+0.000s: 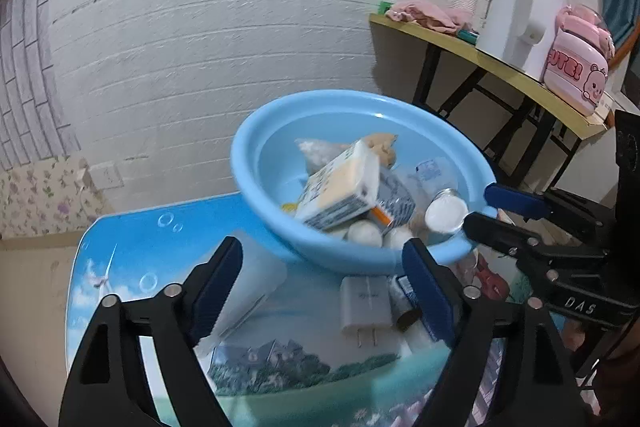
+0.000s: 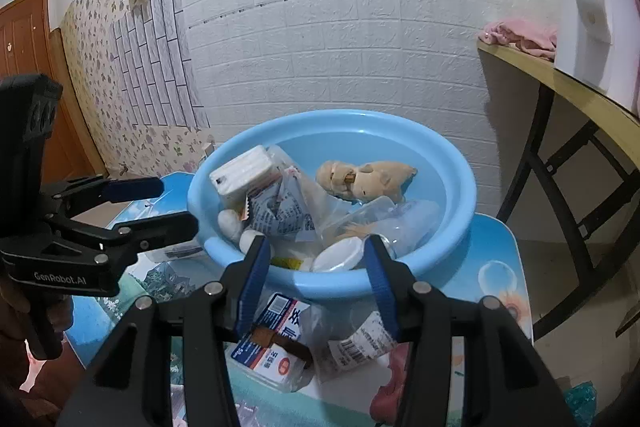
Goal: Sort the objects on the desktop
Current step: 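Open both grippers to drop the lid and tissue pack into the basin, then move the left gripper to the clear plastic box while the right gripper approaches the barcode bag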
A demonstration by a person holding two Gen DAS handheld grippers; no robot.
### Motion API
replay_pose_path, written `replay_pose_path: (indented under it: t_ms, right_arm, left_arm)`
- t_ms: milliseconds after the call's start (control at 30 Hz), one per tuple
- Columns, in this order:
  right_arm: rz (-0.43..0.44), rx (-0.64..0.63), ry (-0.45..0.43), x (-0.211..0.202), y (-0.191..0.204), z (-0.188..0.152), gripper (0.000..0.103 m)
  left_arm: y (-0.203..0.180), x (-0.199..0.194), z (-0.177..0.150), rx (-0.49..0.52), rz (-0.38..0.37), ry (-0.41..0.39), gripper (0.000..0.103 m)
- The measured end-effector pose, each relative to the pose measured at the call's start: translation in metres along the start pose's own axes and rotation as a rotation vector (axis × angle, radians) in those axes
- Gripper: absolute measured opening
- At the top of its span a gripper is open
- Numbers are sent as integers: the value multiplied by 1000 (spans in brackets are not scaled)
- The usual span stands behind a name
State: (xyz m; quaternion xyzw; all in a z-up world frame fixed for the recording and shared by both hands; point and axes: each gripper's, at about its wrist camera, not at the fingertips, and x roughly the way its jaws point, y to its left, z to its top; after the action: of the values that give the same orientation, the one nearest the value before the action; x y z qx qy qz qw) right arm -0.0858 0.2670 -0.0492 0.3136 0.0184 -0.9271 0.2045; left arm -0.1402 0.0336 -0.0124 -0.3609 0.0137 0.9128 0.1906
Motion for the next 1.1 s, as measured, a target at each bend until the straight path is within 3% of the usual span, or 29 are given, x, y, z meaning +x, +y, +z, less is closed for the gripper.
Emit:
replay_pose_path:
  t_ms: [200, 667, 733, 1000, 1100]
  right_arm:
    - [-14, -5, 4, -7, 6, -5, 49]
    - [-43, 14, 57, -12, 8, -20, 51]
    - [-51, 13, 64, -11, 8, -21, 61]
    - [-65, 11, 63, -14, 10, -27, 78]
    - [-73, 3, 83, -11, 11, -29, 96]
  left_arm:
    - [8, -8, -10, -29, 21, 15, 96]
    - [12, -16, -32, -44, 38, 54, 100]
    - [13, -17, -35, -43, 42, 60, 100]
    - [16, -23, -43, -47, 58, 63, 101]
    - [17, -24, -45, -52, 56, 64, 103]
